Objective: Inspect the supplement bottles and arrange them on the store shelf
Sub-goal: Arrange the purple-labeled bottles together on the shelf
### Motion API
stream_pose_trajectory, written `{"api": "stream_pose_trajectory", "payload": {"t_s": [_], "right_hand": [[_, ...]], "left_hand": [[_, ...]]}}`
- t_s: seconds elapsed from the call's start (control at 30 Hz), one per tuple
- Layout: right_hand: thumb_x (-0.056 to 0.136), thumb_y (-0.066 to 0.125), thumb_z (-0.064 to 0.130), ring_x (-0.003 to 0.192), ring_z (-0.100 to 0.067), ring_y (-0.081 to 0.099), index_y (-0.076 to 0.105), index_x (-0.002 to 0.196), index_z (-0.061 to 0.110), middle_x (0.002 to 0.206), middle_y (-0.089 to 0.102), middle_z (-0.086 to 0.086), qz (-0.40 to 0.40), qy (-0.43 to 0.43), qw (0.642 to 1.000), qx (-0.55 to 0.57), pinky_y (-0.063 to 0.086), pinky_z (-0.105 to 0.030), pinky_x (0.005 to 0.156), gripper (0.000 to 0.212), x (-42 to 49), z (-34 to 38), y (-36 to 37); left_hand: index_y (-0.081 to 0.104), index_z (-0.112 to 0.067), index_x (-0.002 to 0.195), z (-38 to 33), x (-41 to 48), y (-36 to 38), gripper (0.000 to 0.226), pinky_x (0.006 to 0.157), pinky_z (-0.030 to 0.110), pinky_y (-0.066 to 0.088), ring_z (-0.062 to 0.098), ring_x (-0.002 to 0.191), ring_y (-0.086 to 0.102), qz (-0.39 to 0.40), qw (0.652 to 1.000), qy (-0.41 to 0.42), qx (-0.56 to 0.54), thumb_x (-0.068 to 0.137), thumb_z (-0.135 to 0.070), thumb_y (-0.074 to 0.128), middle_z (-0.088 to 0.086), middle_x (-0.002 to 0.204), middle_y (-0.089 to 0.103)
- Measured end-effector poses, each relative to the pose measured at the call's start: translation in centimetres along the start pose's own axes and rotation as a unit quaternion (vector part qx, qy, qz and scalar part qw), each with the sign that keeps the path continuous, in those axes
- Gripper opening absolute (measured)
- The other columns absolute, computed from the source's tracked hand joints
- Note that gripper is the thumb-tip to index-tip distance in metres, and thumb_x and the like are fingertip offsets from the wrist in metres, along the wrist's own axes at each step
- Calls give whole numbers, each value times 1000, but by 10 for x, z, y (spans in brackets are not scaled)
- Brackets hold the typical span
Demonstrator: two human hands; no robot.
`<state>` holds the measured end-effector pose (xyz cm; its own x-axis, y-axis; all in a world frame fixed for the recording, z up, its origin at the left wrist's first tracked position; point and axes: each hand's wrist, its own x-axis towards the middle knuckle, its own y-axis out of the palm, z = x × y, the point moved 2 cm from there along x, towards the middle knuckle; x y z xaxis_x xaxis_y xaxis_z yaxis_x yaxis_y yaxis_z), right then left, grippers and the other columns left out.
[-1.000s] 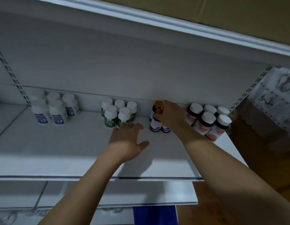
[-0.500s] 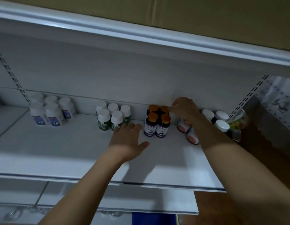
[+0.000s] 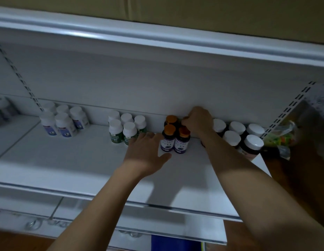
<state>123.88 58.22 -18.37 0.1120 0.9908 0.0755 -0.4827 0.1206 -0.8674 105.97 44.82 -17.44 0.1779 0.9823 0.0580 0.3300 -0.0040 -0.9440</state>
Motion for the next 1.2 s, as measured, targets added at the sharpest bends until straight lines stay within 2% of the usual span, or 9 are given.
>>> {"api": "stream_pose_trajectory", "payload": {"t_s": [0.1, 0.23, 0.4, 0.47, 0.6, 0.73, 0.9, 1.07, 1.2], "right_hand": [[78, 68, 26, 71, -28, 60, 56, 71, 10, 72, 61, -9, -49, 15, 999, 18, 42, -29, 53, 22, -7, -5, -24], [84, 65, 32, 90, -24, 62, 64, 104, 13, 99, 67, -5, -140, 16, 988, 58, 53, -37, 80, 27, -36, -3, -73], [86, 65, 32, 73, -8, 61, 67, 98, 22, 77, 65, 10, -203, 29, 968, 143, 49, -21, 68, 16, -107, 4, -102], [84, 70, 28, 70, -1, 62, 68, 87, 24, 68, 63, 16, -186, 60, 956, 217, 48, -14, 62, 6, -133, 3, -96], [83, 69, 13, 82, -22, 71, 74, 80, 21, 78, 74, 1, -133, 109, 909, 380, 60, -44, 76, 10, -183, 10, -77], [89, 60, 7, 82, -14, 70, 74, 83, 18, 85, 75, 0, -97, 106, 892, 430, 59, -31, 70, 19, -216, 22, -71], [93, 55, 7, 86, -12, 68, 73, 92, 17, 86, 75, 3, -89, 122, 862, 484, 55, -32, 75, 20, -237, 28, -58], [94, 50, 6, 93, -16, 67, 71, 98, 16, 94, 75, 0, -65, 97, 844, 524, 53, -33, 83, 23, -246, 39, -52], [83, 57, 21, 97, -17, 69, 71, 100, 18, 101, 74, -5, -28, 61, 830, 553, 55, -28, 84, 23, -245, 60, -44]], "left_hand": [[39, -28, 140, -7, -1, -2, 60, 105, 36, 30, 20, 133, 38, -11, 1000, 8, -2, 90, -58, 53, -4, 141, 47], [36, -29, 143, -15, -5, -5, 63, 105, 38, 33, 22, 128, 40, -18, 999, 23, -26, 89, -57, 54, -2, 136, 49], [47, -25, 136, -27, -23, -8, 61, 97, 38, 39, 25, 120, 47, -49, 993, 57, -92, 86, -59, 55, 0, 129, 55], [54, -22, 131, -27, -34, -9, 63, 90, 39, 44, 28, 113, 53, -72, 986, 90, -117, 81, -59, 54, 3, 123, 59], [44, -27, 140, -21, -52, -8, 66, 98, 29, 42, 14, 123, 47, -3, 965, 126, -228, 84, -48, 69, -7, 134, 51], [39, -37, 138, -17, -69, -8, 69, 92, 20, 47, -3, 113, 52, 112, 921, 162, -335, 80, -44, 75, -19, 128, 53], [42, -45, 131, -5, -87, -17, 70, 84, 26, 55, 5, 99, 63, 190, 857, 170, -449, 73, -47, 80, -23, 112, 59], [34, -55, 135, 15, -99, -30, 81, 85, 41, 56, 15, 96, 66, 197, 859, 183, -436, 64, -62, 73, -23, 123, 54], [31, -61, 132, 28, -110, -39, 90, 79, 32, 56, 11, 90, 64, 141, 872, 158, -441, 57, -61, 79, -26, 115, 51]]}}
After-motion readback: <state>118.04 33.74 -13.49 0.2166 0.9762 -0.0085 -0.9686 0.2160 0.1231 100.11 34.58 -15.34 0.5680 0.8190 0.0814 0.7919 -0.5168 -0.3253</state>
